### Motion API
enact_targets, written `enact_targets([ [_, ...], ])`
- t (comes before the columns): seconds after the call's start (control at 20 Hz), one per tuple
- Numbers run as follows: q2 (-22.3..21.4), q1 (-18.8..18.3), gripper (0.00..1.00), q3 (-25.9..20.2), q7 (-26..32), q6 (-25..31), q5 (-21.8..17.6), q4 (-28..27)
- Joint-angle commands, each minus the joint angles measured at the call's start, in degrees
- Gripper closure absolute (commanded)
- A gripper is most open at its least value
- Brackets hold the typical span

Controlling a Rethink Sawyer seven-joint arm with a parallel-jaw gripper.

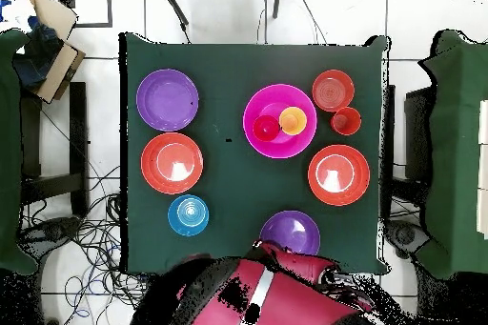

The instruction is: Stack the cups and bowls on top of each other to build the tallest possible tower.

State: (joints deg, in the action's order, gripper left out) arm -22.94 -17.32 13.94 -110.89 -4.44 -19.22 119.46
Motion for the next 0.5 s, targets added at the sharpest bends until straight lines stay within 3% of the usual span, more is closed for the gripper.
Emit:
enact_targets([
  [0.05, 7.1, -1.8, 0.00, -7.5, -6.0, -4.8, -2.6, -2.9],
  [0.5, 5.2, -1.2, 0.00, -8.3, -5.4, -1.5, -1.7, -2.5],
])
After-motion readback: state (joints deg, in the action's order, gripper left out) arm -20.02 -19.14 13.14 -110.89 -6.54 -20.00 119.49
